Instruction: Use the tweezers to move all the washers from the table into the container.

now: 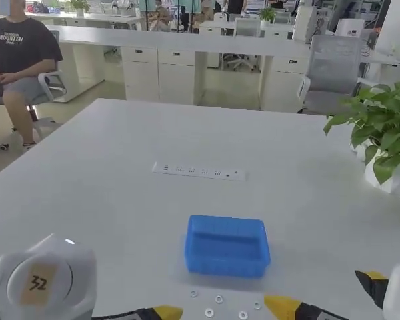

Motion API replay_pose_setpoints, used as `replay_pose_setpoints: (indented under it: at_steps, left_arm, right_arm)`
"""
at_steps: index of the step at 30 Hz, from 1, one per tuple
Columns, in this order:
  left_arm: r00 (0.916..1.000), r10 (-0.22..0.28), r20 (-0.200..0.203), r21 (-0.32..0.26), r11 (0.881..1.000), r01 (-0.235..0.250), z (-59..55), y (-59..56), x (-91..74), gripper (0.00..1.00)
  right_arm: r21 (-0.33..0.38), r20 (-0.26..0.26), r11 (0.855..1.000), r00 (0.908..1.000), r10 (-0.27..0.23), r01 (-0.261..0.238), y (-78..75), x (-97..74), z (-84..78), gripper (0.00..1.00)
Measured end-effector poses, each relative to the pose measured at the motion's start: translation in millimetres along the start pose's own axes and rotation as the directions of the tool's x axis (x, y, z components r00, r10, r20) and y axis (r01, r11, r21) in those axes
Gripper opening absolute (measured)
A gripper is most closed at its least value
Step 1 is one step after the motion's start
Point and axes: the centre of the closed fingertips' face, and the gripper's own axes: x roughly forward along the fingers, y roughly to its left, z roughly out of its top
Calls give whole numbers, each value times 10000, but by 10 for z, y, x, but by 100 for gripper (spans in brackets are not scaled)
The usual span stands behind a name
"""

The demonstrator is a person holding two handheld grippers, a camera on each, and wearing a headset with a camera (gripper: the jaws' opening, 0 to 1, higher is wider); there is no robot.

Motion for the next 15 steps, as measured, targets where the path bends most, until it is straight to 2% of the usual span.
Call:
replay_pose_setpoints:
  at_steps: [9, 11, 13, 15]
  left_arm:
    - [9992, -367, -153, 158, 9992, 369, -6, -35, 92, 99]
    - [9993, -358, -120, 206, 9991, 360, -4, -29, 113, 96]
    - [9985, -488, -255, 348, 9982, 497, -15, -38, 147, 93]
    - [9976, -632, -270, 444, 9969, 643, -13, -55, 167, 92]
  right_arm:
    - [69, -206, 10000, 9998, 31, -29, -13, 78, -48, 96]
    - [-29, -272, 10000, 9996, -51, 50, -21, 100, -74, 95]
    - [59, -492, 9999, 9987, -95, 98, -30, 116, -112, 95]
    - [145, -500, 9998, 9987, -136, 143, -29, 107, -109, 95]
